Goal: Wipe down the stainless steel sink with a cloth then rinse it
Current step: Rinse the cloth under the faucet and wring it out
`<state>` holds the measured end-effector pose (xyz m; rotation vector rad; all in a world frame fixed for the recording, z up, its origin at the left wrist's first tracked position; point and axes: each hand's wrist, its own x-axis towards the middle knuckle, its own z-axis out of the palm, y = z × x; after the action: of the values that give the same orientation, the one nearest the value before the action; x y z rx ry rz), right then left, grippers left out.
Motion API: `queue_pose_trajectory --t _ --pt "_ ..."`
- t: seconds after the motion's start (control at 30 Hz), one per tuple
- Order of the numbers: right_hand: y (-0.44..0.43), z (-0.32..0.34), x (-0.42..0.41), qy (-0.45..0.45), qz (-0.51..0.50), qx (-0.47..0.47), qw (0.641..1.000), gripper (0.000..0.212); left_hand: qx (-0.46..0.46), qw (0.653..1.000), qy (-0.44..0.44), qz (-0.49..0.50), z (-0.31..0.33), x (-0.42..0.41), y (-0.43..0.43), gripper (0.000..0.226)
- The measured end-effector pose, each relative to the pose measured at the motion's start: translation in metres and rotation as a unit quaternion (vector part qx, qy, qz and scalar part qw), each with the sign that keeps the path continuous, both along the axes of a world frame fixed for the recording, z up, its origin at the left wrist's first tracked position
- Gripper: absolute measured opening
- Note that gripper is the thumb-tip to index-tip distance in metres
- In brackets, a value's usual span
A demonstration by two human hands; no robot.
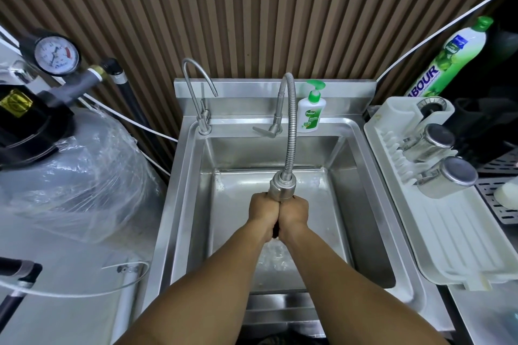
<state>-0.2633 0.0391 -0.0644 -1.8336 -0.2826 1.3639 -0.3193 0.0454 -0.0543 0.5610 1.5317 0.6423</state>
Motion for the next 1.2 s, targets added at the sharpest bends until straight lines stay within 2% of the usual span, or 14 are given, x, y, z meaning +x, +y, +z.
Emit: queue_pose_trajectory --t 0.2,0.27,0.33,0.4,0.47,0.53,0.63,0.7,0.8,0.87,0.97,1.07,1.13,1.2 --pt "0.000 0.001 0.005 0.010 0.030 -0.018 0.999 0.024 -0.032 0.998 -0.042 0.029 -0.007 -0.001 0.001 0.020" --pt "0.000 0.003 0.009 0.101 0.031 -0.021 0.994 0.022 -0.069 0.993 -0.079 0.055 -0.009 -0.004 0.002 0.029" --pt "0.000 0.004 0.015 0.188 0.037 -0.030 0.981 0.040 -0.097 0.985 -0.121 0.078 -0.014 -0.006 0.004 0.034" --pt "-0.001 0.002 0.017 0.218 0.067 -0.038 0.973 0.046 -0.094 0.984 -0.129 0.074 -0.017 -0.009 0.006 0.036" --pt "-0.005 -0.001 0.017 0.213 0.074 -0.036 0.974 0.046 -0.076 0.993 -0.090 0.024 -0.018 -0.012 0.007 0.038" --pt "-0.008 -0.001 0.019 0.227 0.055 -0.016 0.972 0.041 -0.026 0.997 -0.011 -0.072 -0.019 -0.021 0.010 0.039" --pt "-0.013 0.000 0.026 0.257 0.041 -0.003 0.966 0.032 0.050 0.979 0.058 -0.189 -0.020 -0.039 0.015 0.036" --pt "-0.013 0.000 0.030 0.280 0.046 -0.003 0.959 0.031 0.083 0.969 0.093 -0.212 -0.017 -0.050 0.023 0.039" --pt "-0.013 -0.002 0.034 0.301 0.042 -0.013 0.952 0.034 0.088 0.979 0.107 -0.150 -0.011 -0.058 0.050 0.045" --pt "-0.013 -0.002 0.036 0.305 0.033 -0.020 0.952 0.037 0.081 0.987 0.067 -0.118 -0.008 -0.056 0.078 0.037" --pt "-0.014 -0.004 0.039 0.318 0.029 -0.024 0.947 0.040 0.043 0.997 -0.051 -0.044 0.001 -0.040 0.122 0.034" --pt "-0.014 -0.001 0.044 0.331 0.031 -0.026 0.943 0.039 0.021 0.991 -0.129 0.009 0.012 -0.023 0.156 0.022" --pt "-0.012 -0.002 0.046 0.339 0.020 -0.023 0.940 0.044 0.006 0.984 -0.170 0.045 0.019 -0.018 0.170 0.010" --pt "-0.009 -0.004 0.047 0.344 0.007 -0.020 0.939 0.051 -0.004 0.975 -0.209 0.078 0.020 -0.017 0.180 0.008"
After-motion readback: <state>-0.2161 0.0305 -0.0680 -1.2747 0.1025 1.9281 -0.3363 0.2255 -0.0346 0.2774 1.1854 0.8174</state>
